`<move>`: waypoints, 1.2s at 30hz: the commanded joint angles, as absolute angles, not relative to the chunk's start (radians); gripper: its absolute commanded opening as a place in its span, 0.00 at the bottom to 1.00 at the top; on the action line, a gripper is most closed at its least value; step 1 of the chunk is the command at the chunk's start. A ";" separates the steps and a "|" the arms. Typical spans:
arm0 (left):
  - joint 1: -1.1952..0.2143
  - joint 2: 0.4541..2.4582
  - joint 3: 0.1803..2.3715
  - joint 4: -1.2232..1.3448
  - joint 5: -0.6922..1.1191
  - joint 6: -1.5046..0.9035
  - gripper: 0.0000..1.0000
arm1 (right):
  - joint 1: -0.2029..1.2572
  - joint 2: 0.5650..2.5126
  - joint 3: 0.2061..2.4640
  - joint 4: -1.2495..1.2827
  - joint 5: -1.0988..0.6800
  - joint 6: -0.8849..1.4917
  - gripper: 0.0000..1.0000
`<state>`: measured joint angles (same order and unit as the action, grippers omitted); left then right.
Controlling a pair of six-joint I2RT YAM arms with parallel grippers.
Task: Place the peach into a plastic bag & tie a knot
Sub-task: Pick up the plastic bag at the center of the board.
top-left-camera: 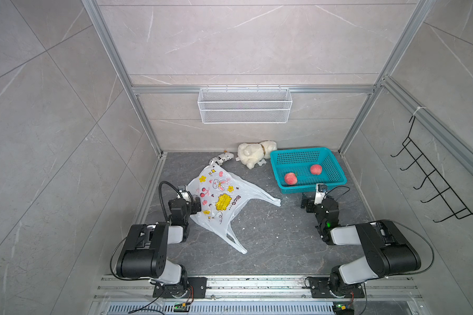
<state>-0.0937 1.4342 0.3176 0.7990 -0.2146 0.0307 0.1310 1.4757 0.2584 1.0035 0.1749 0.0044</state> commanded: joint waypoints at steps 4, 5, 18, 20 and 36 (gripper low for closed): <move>-0.226 1.127 0.409 0.645 -0.368 0.105 1.00 | 0.183 1.150 0.304 0.740 0.280 0.038 0.99; -0.239 1.088 0.430 0.613 -0.364 0.090 1.00 | 0.184 1.094 0.349 0.611 0.328 0.148 0.99; -0.315 0.889 0.825 0.019 -0.601 -0.281 1.00 | 0.175 0.854 0.690 -0.177 0.315 0.502 1.00; -0.313 0.859 0.838 0.001 -0.555 -0.279 1.00 | 0.173 0.802 0.685 -0.232 0.396 0.547 1.00; -0.545 1.303 1.160 -0.455 0.039 -0.064 1.00 | 0.205 1.025 0.646 0.073 -0.351 0.540 0.89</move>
<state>-0.4583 1.2087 1.0885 -0.2478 -0.0719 -0.1802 0.1799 0.9195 0.6506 -0.0292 -0.0807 0.5194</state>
